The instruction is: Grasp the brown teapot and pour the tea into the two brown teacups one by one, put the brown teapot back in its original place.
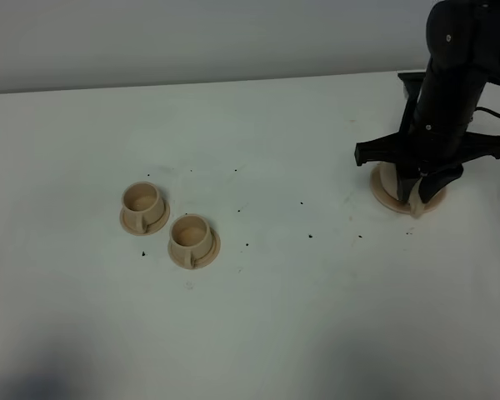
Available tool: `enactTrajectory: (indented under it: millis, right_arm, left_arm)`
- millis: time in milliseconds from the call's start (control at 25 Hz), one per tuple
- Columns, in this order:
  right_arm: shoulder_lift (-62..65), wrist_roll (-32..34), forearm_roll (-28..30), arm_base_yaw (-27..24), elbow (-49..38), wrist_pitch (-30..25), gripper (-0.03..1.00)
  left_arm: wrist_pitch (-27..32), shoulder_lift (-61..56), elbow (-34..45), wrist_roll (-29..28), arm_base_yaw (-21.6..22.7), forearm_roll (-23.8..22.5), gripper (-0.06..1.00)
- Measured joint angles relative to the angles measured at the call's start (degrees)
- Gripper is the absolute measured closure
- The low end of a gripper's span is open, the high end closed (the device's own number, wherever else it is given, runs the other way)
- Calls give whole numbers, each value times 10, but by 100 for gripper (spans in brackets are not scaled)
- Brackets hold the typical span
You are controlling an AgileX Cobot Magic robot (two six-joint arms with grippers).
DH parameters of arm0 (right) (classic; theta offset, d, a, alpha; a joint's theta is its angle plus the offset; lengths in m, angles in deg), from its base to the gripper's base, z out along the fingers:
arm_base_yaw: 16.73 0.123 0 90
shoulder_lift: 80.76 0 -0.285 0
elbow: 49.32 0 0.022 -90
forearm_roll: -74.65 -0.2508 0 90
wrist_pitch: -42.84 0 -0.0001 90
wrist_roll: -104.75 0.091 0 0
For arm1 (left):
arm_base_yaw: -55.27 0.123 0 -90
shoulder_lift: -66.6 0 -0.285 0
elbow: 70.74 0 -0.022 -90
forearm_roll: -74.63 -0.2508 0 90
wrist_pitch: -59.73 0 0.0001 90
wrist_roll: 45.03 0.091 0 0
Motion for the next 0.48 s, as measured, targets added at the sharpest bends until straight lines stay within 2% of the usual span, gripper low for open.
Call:
enactTrajectory:
  millis: [240,480]
  right_arm:
    - [-10,6,25,-1,20,1,69]
    - [-38,12,24,-10,36,1,69]
  left_arm:
    - [0,0,0,0,0,0,57]
    - [0,0,0,0,0,0,57]
